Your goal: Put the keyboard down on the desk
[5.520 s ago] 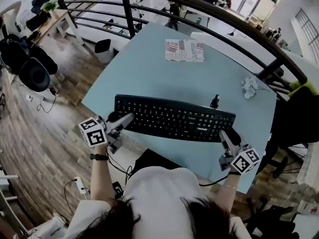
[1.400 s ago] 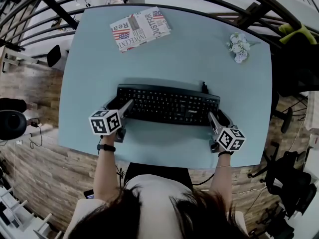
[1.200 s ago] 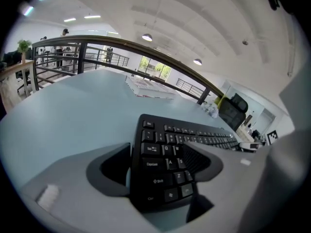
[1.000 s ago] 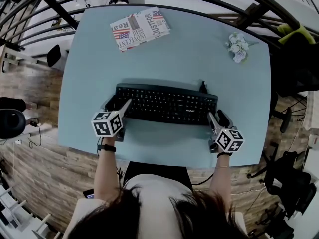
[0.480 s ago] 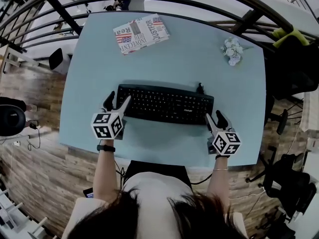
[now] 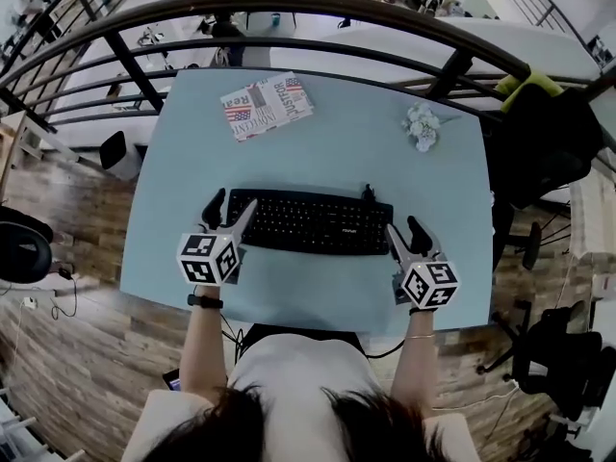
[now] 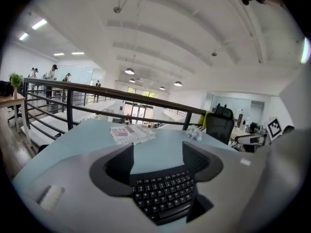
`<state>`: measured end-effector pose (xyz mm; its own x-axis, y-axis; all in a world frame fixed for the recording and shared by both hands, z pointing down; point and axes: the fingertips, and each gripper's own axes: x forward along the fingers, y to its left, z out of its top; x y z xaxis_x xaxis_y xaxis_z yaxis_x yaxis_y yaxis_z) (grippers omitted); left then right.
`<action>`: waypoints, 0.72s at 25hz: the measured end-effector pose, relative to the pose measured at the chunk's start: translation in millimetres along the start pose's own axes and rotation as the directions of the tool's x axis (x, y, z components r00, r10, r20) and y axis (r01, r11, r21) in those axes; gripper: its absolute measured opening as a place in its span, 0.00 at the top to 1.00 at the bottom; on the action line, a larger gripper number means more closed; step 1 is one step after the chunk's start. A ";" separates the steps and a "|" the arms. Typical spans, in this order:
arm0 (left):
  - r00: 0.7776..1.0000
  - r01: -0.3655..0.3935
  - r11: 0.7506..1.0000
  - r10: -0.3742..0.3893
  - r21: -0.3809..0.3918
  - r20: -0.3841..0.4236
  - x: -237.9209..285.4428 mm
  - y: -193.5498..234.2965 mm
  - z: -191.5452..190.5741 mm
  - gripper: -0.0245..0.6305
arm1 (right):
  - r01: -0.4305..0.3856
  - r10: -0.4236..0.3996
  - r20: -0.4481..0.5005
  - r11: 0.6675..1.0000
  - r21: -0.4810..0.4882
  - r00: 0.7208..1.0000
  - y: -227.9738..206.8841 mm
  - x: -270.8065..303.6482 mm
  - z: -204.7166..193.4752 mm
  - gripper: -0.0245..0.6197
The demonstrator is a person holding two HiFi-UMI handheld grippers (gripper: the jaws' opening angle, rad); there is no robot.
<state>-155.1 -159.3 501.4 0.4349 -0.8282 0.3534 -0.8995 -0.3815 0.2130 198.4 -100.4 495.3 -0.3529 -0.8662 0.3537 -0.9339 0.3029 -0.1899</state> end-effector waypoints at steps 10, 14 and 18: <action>0.978 0.163 0.984 -0.170 0.068 0.118 -26.3 -75.6 56.9 0.45 | -0.042 0.059 0.161 0.993 -0.106 0.985 27.7 -34.6 78.6 0.62; 0.967 0.198 0.974 -0.212 0.106 0.143 -35.7 -100.4 69.4 0.51 | -0.070 0.098 0.201 0.988 -0.138 0.975 43.6 -43.6 97.1 0.63; 0.956 0.224 0.964 -0.246 0.144 0.159 -43.2 -121.5 76.1 0.58 | -0.083 0.119 0.241 0.985 -0.153 0.963 56.1 -57.0 111.9 0.65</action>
<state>-67.7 -108.4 390.9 0.6303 -0.7634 0.1412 -0.7757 -0.6122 0.1531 172.5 -78.5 362.0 -0.4371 -0.8941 0.0974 -0.8990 0.4311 -0.0765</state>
